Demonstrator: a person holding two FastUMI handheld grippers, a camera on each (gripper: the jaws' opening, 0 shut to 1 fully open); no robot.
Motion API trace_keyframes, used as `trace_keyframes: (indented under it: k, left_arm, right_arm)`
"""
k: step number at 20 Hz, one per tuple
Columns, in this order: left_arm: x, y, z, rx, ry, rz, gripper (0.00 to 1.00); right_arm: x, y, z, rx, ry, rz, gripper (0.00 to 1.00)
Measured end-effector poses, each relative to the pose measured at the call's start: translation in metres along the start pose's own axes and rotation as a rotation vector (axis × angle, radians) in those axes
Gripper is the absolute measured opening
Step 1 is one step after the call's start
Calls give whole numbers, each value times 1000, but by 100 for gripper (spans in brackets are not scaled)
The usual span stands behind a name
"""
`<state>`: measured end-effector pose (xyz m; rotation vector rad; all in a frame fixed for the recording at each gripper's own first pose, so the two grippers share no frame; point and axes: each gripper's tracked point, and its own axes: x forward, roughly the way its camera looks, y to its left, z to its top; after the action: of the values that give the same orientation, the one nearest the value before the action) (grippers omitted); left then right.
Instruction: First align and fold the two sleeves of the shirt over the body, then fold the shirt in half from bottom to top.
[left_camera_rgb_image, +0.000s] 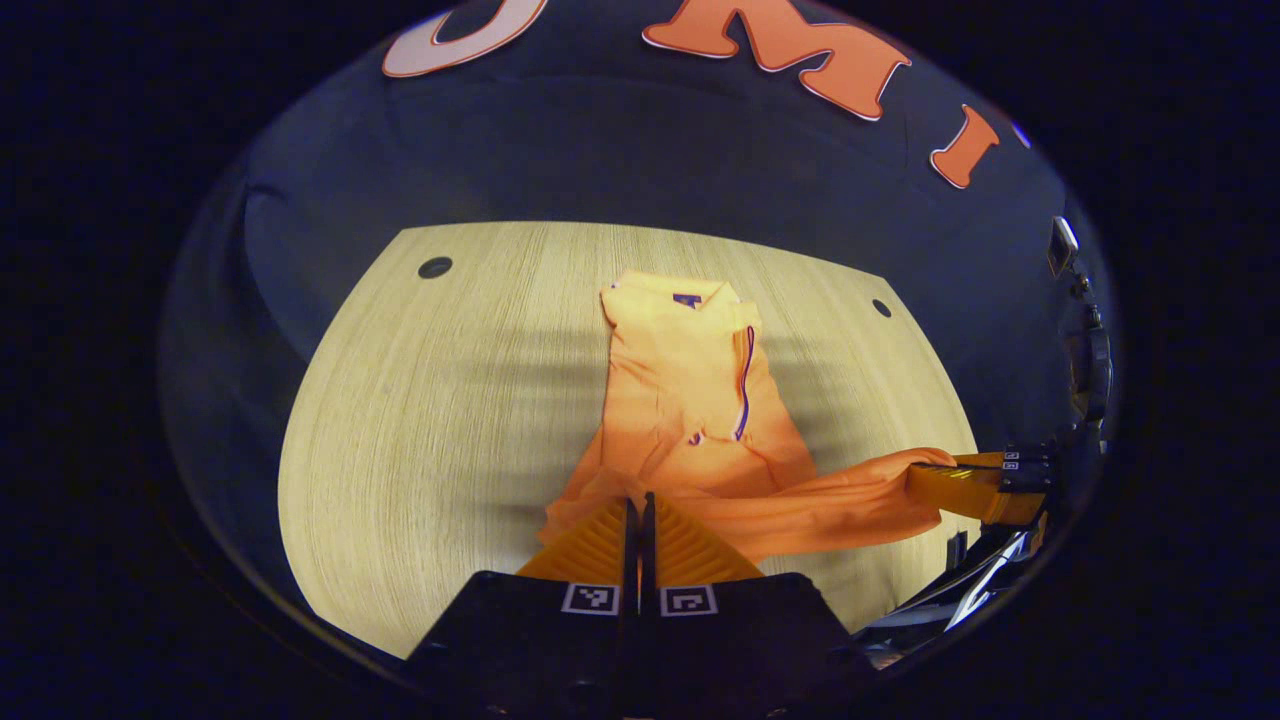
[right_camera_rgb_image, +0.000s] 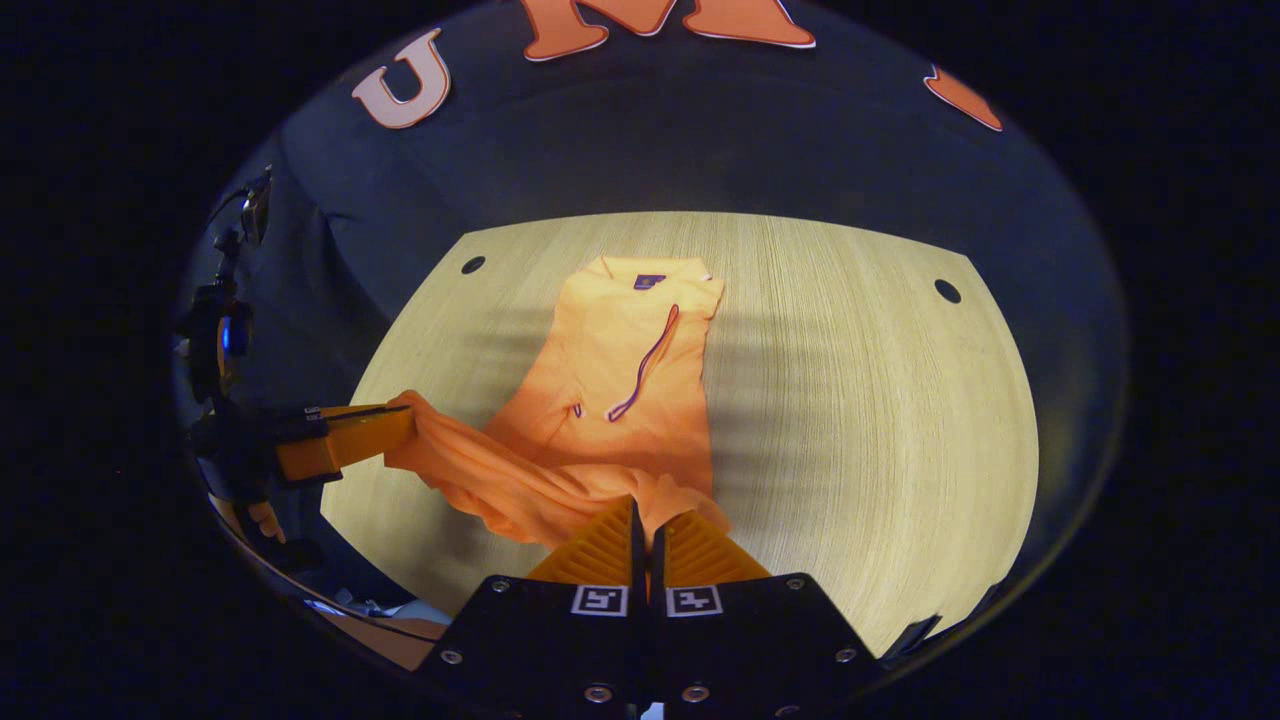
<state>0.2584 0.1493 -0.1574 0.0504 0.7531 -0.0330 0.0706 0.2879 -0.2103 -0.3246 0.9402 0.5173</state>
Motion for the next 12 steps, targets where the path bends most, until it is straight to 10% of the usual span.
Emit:
trace_keyframes:
  k: [12]
  left_arm:
    - [76, 21, 134, 6, -94, 31, 0]
  right_arm:
    - [55, -23, 116, 16, -64, 4, 0]
